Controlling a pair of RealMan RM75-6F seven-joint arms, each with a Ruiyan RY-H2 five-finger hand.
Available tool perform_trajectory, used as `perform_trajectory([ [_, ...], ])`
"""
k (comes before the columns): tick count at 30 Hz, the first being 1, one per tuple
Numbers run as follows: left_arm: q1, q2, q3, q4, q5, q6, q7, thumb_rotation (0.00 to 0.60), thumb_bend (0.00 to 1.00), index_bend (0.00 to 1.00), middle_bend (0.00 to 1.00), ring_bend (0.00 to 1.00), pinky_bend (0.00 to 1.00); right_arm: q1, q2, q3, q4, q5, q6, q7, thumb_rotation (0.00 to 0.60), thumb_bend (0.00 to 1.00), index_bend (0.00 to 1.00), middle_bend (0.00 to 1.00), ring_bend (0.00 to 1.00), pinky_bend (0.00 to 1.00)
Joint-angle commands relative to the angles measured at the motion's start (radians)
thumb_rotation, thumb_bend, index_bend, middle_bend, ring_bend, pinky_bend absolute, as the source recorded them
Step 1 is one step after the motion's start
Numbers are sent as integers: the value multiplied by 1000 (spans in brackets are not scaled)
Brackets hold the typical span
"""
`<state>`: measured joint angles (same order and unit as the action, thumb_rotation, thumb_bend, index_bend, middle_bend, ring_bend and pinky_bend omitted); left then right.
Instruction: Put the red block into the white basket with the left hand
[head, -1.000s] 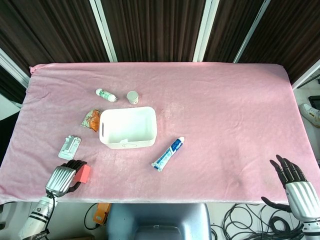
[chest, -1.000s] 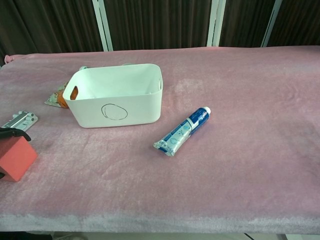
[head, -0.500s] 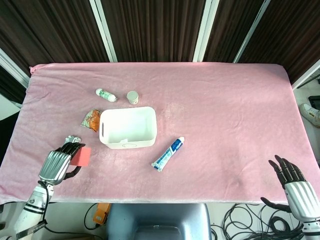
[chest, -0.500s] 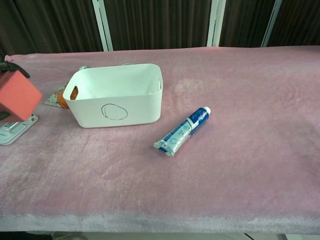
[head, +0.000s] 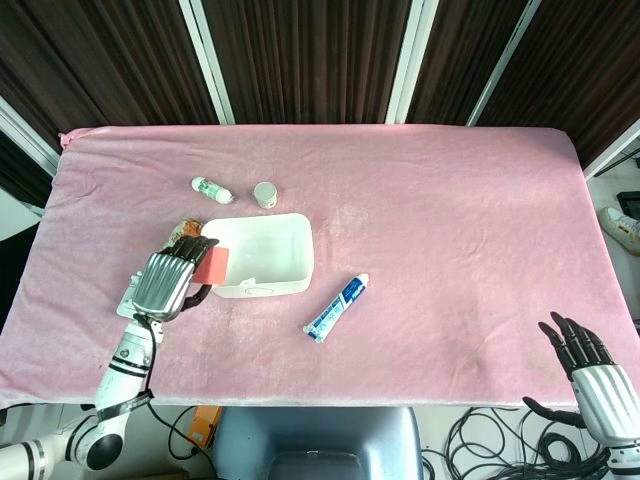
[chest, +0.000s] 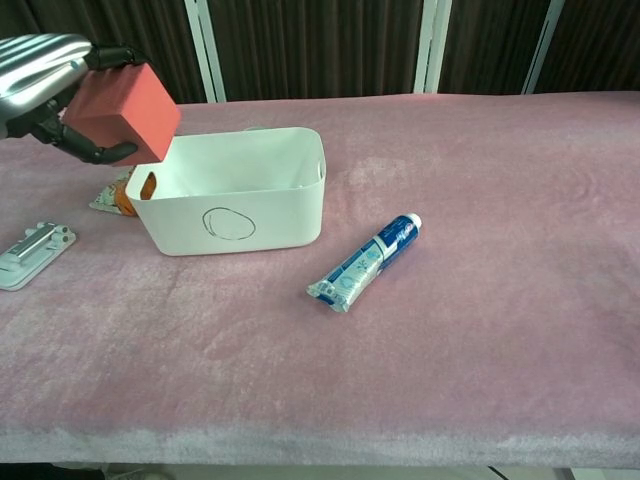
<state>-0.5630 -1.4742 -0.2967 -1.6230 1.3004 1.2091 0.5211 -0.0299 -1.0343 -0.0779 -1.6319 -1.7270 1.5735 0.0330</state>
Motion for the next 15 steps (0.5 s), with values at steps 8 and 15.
perform_trajectory([
  [8,-98,-226,-57,139,-45,107,111,600,394,165,172,249,383,7,13,-6,-3,-3,-14,13,600,101,0,0,4,229],
  [15,-93,-213,-41,97,-123,73,134,600,355,0,0,44,262,7,15,-4,-5,0,-11,20,600,101,0,0,4,229],
])
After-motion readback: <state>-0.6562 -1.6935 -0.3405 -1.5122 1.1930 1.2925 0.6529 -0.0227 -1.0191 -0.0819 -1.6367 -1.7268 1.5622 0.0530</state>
